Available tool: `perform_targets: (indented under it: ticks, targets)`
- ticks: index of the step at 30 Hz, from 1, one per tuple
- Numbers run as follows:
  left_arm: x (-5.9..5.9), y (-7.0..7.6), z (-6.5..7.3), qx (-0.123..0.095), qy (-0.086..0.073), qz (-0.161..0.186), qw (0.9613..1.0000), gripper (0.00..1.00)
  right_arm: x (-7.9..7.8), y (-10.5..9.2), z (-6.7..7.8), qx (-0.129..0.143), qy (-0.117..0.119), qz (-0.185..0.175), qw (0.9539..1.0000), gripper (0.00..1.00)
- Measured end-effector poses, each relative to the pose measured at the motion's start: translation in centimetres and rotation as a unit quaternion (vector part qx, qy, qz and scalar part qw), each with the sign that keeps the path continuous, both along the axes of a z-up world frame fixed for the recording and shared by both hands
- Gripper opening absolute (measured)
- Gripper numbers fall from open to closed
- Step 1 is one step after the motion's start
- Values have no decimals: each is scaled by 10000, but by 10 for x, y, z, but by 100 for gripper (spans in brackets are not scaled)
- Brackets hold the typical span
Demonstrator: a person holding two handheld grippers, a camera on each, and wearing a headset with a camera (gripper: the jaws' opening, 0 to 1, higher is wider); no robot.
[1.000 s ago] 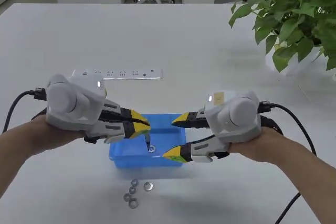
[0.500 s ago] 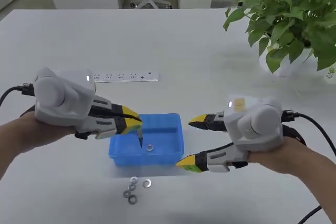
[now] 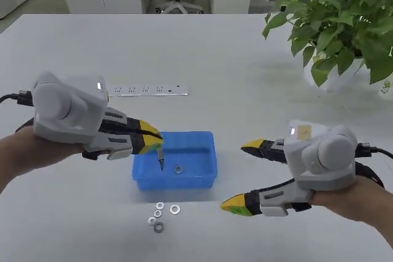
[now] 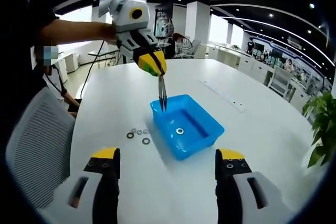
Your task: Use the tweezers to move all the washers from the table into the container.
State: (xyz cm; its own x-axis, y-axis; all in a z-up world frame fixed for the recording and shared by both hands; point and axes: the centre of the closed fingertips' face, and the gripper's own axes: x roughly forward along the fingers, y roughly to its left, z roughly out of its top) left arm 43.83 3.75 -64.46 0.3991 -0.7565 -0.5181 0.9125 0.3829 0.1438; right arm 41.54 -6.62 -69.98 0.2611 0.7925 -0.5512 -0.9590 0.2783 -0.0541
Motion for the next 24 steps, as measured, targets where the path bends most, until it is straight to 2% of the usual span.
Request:
perform_targets:
  ticks: [9, 16, 24]
  targets:
    - [-14, 1, 5, -40, -4, 6, 10000, 6, -11, -4, -4, 70, 113, -116, 9998, 87]
    - [-22, 1, 6, -95, 20, -19, 10000, 6, -16, -3, -6, 168, 165, -200, 9995, 100]
    - [-31, -3, -1, -122, 109, -95, 9998, 6, -22, -3, -10, 144, 182, -171, 9996, 100]
